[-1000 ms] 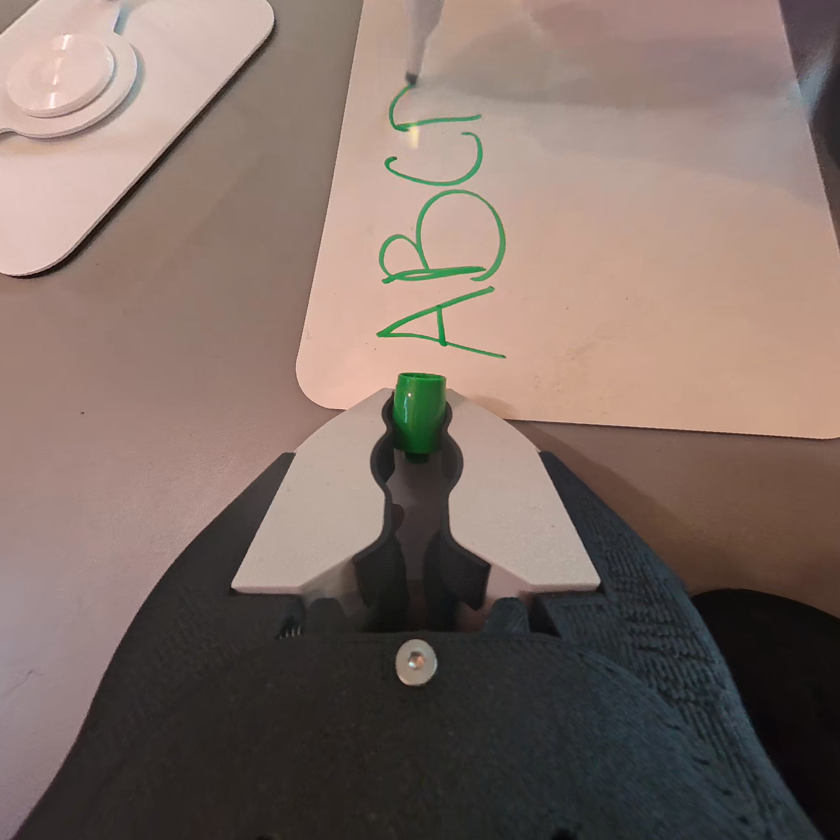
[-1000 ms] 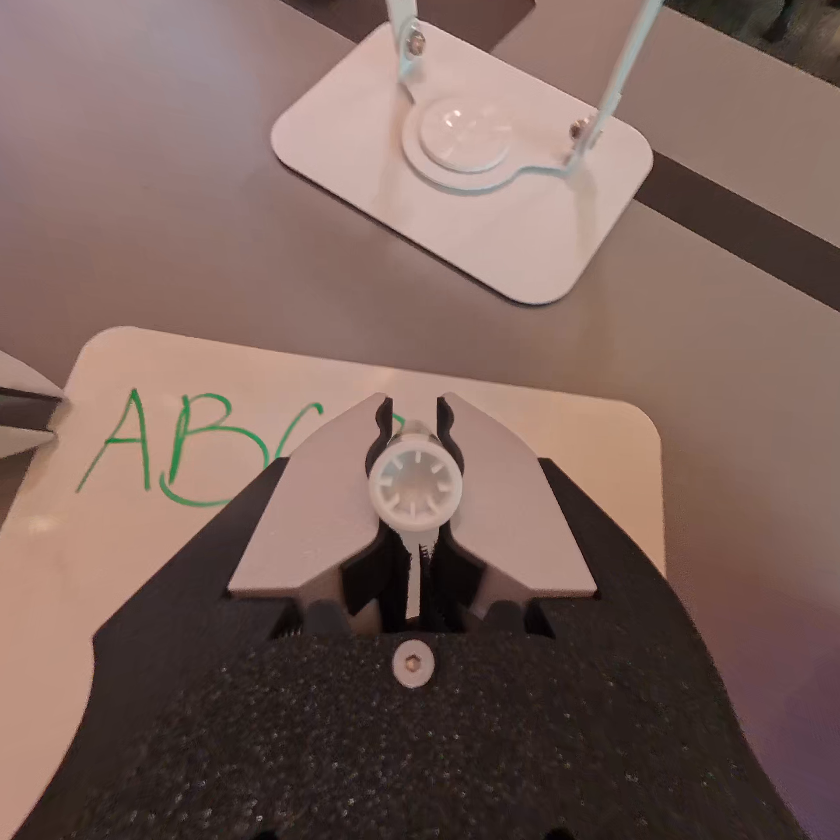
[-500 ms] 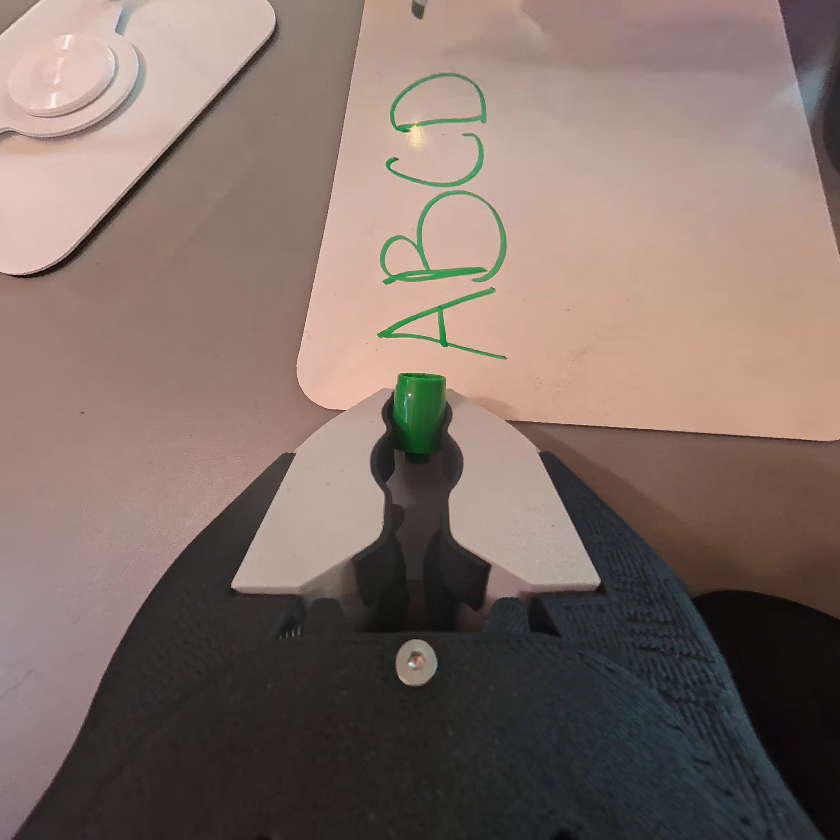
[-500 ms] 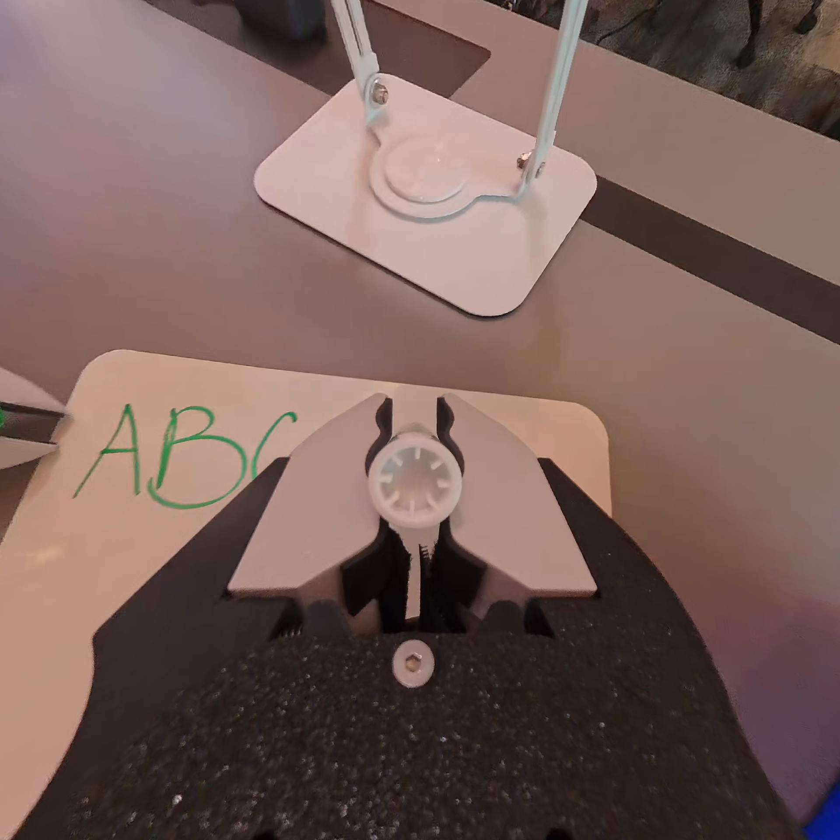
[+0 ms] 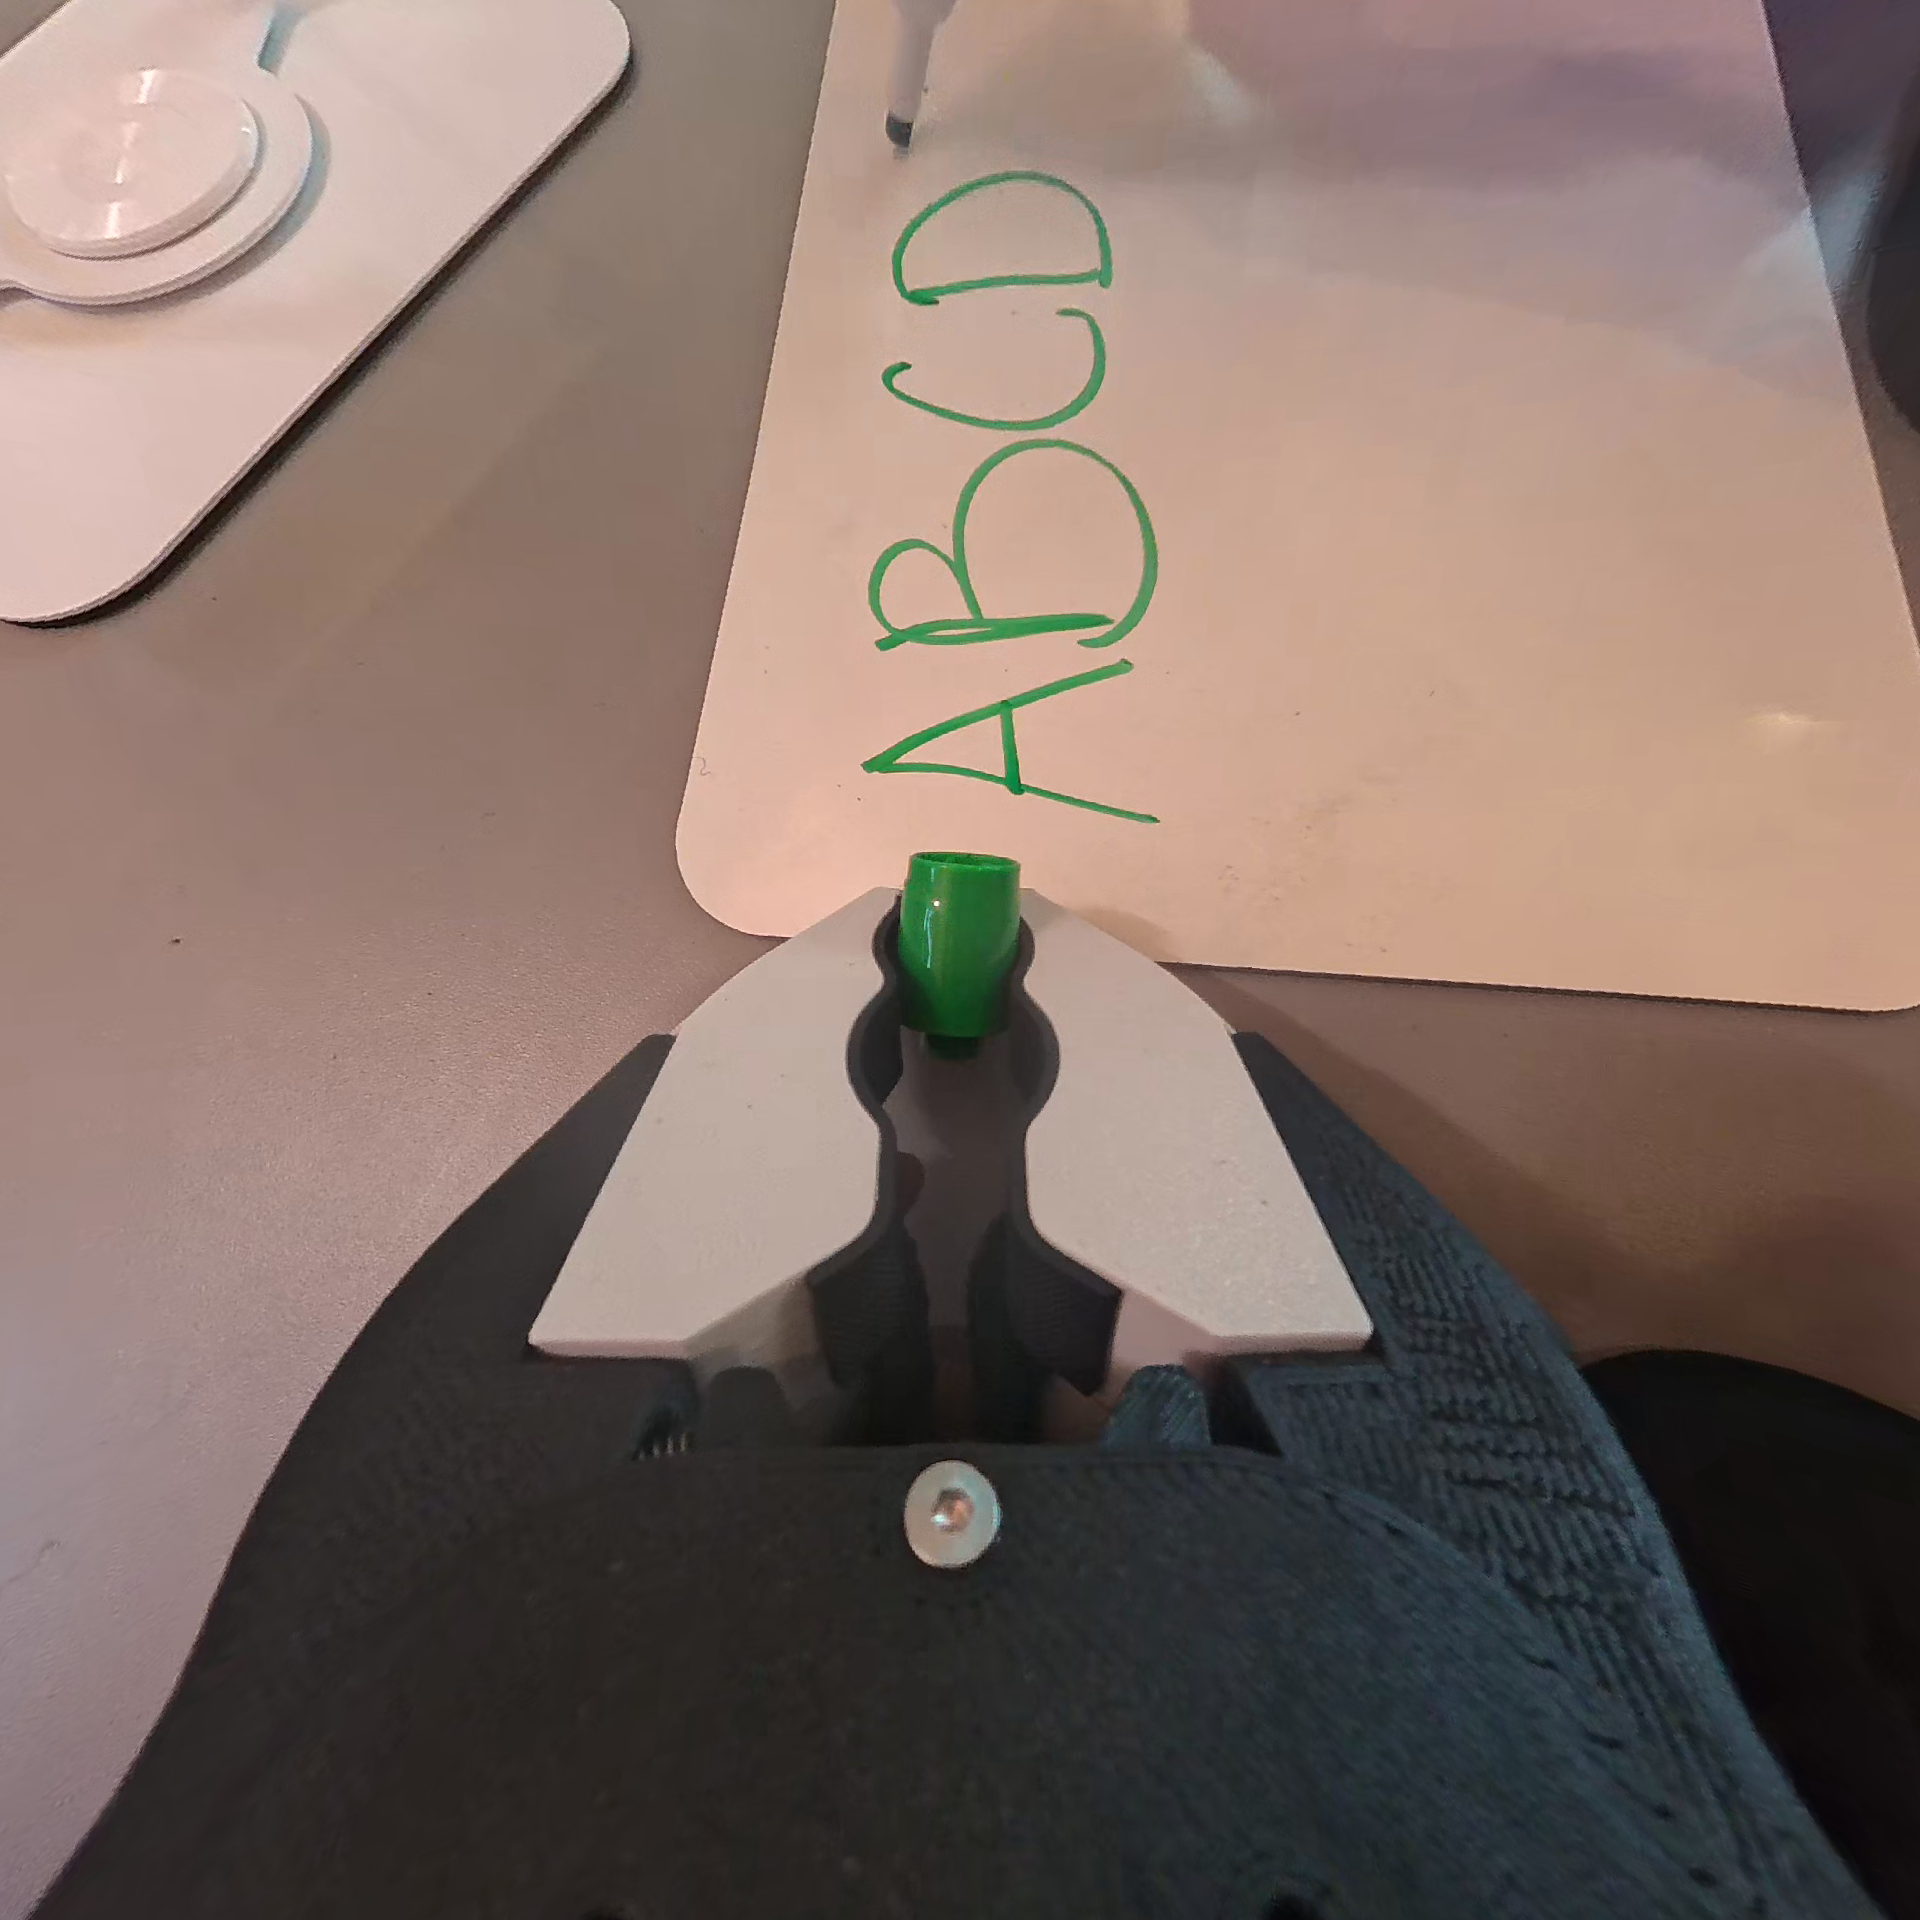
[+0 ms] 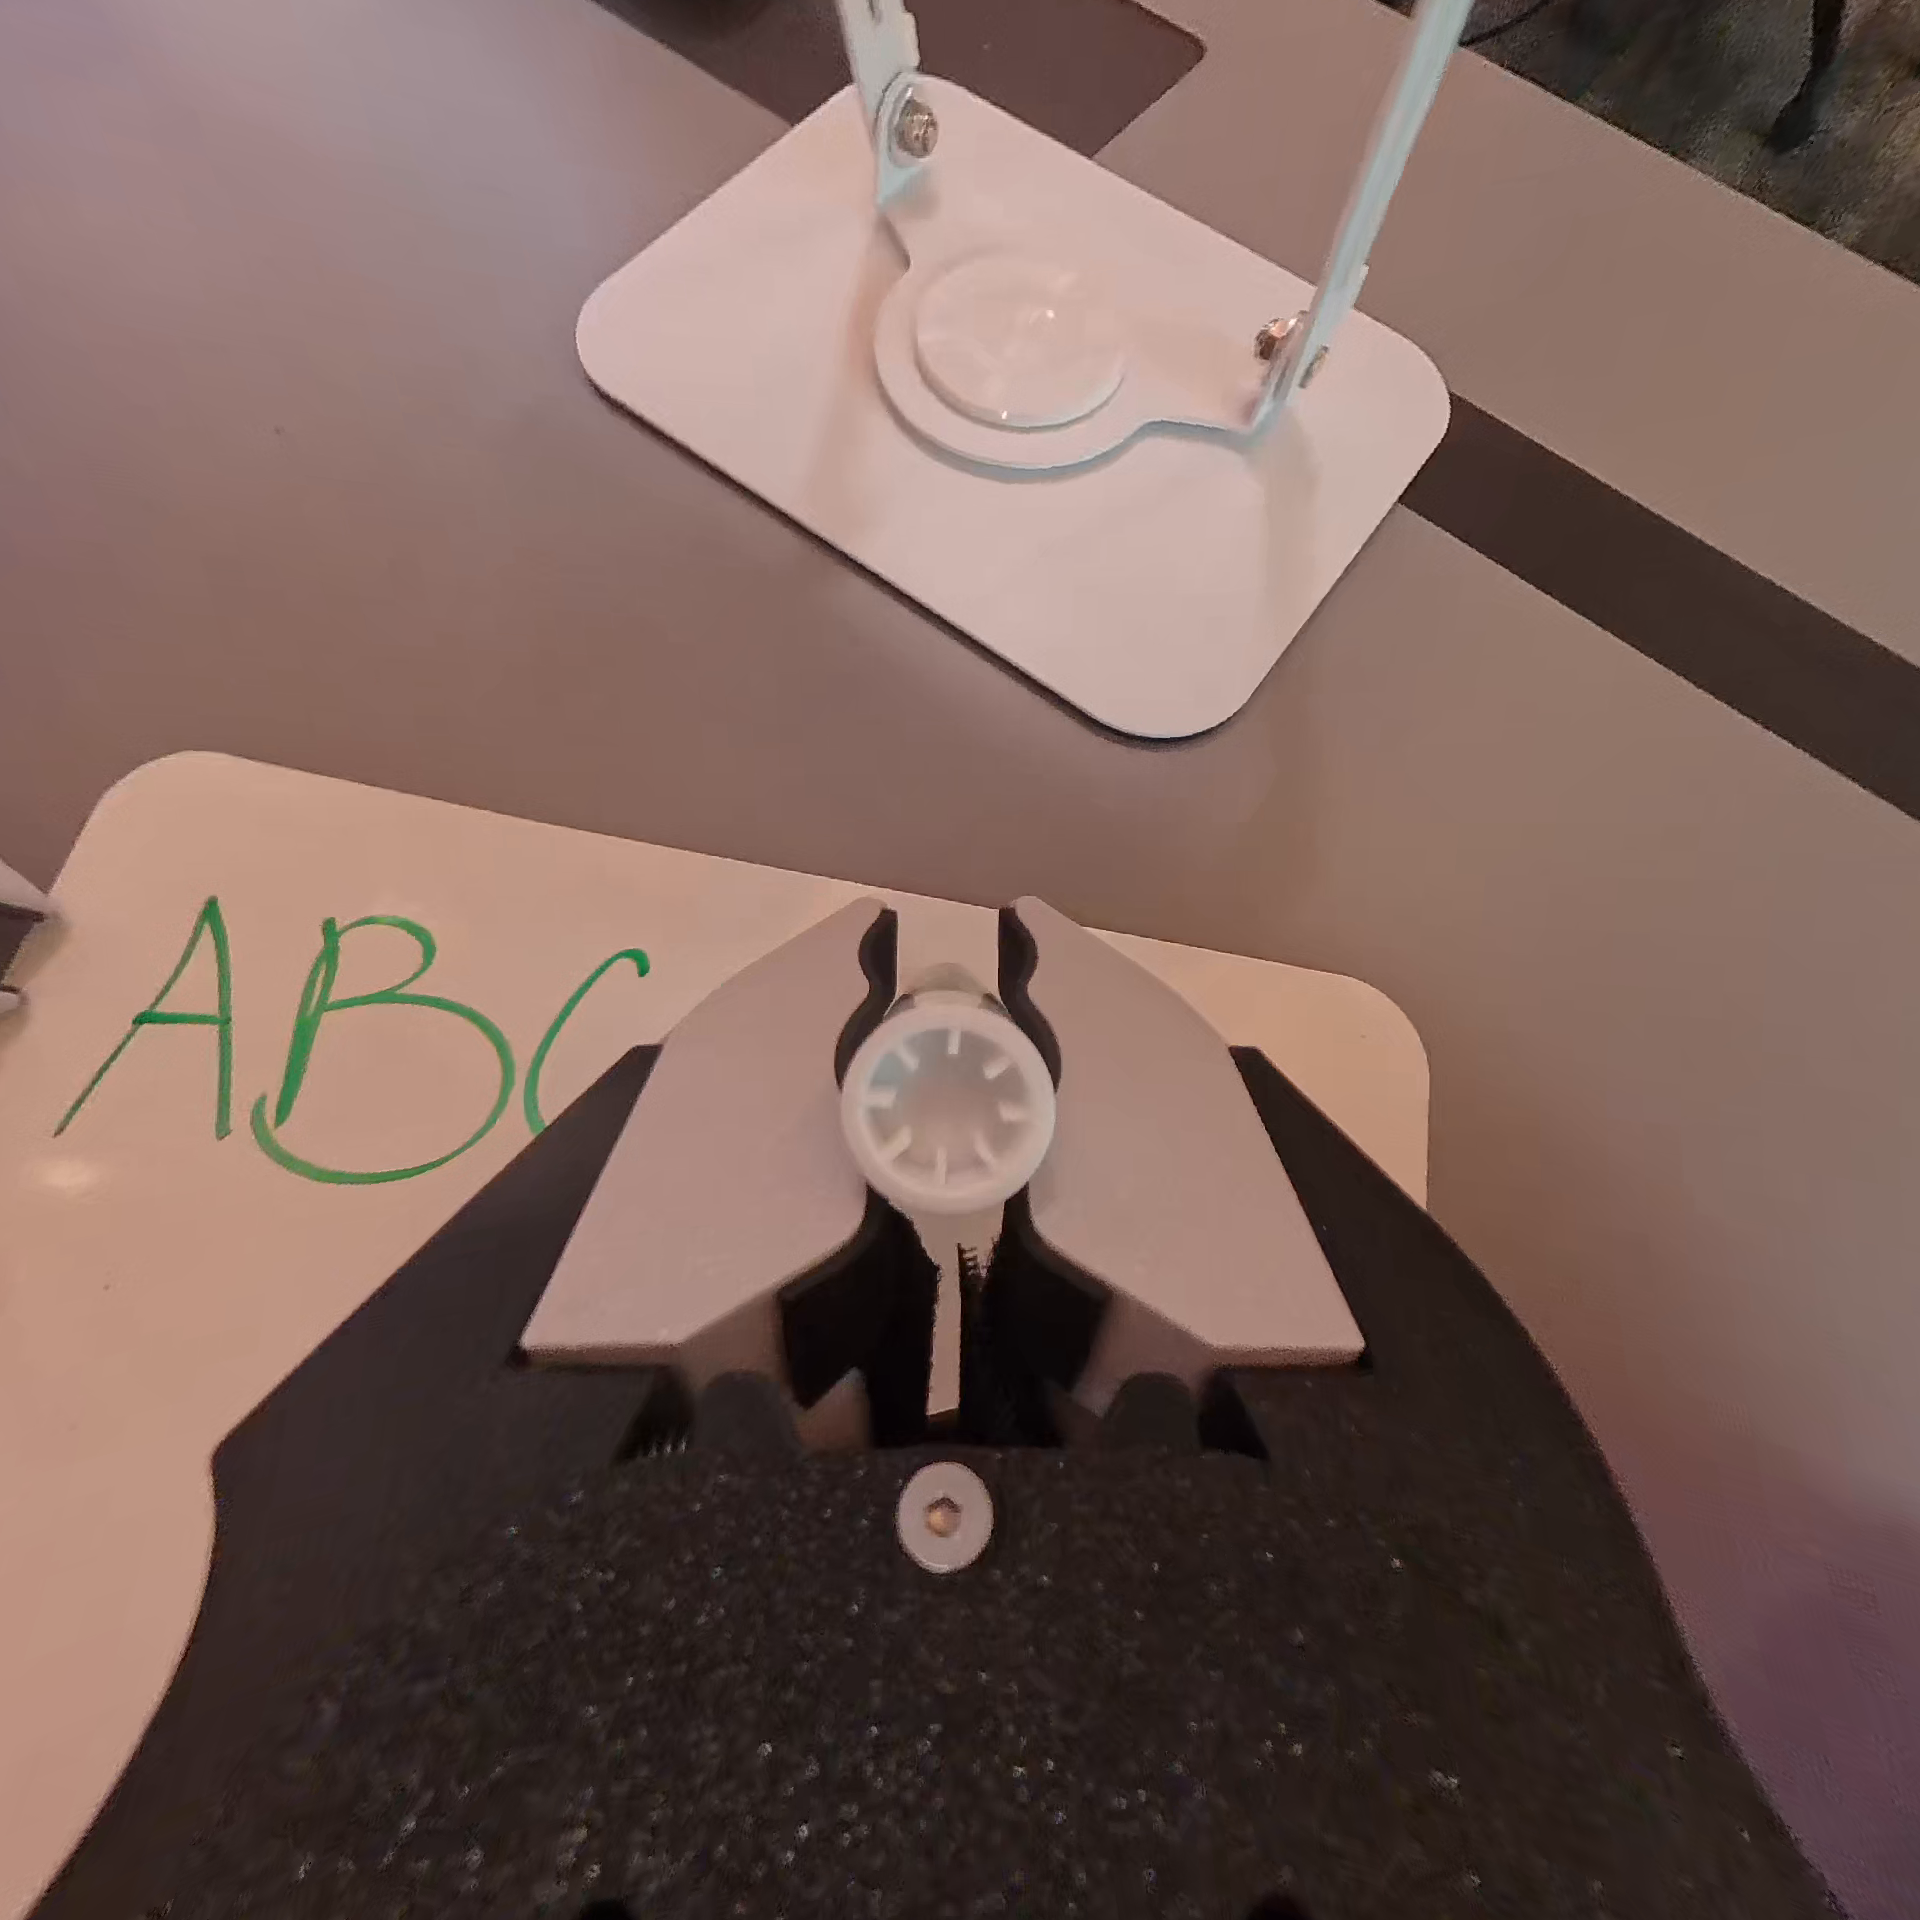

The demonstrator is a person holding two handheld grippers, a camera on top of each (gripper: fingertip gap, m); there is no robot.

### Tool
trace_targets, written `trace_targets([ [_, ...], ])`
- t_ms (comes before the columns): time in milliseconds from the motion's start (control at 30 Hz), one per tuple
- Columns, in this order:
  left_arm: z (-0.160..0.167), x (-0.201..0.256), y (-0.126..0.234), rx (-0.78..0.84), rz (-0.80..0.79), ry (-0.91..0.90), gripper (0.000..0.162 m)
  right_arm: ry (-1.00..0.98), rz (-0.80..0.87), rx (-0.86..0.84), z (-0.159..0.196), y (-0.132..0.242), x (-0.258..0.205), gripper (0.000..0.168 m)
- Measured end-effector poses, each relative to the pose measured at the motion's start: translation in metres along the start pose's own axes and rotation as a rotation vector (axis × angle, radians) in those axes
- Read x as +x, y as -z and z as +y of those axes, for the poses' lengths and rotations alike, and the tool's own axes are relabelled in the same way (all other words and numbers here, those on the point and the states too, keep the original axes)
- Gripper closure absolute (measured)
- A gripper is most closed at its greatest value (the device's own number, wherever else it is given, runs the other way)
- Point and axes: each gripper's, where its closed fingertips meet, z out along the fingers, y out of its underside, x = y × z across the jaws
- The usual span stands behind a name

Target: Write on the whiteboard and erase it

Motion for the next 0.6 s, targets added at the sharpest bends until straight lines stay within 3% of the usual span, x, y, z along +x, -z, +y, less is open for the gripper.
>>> trace_targets([
  [300, 0.000, 0.000, 0.000, 0.000, 0.000, 0.001, 0.146, -0.025, -0.024, -0.137, 0.029, 0.030, -0.007, 0.149],
  [433, 0.000, 0.000, 0.000, 0.001, -0.003, -0.002, 0.146, -0.032, 0.055, -0.133, 0.031, 0.032, 0.013, 0.149],
  [600, 0.000, 0.000, 0.001, 0.002, 0.001, 0.004, 0.146, -0.044, 0.022, -0.034, 0.012, 0.026, 0.010, 0.149],
])
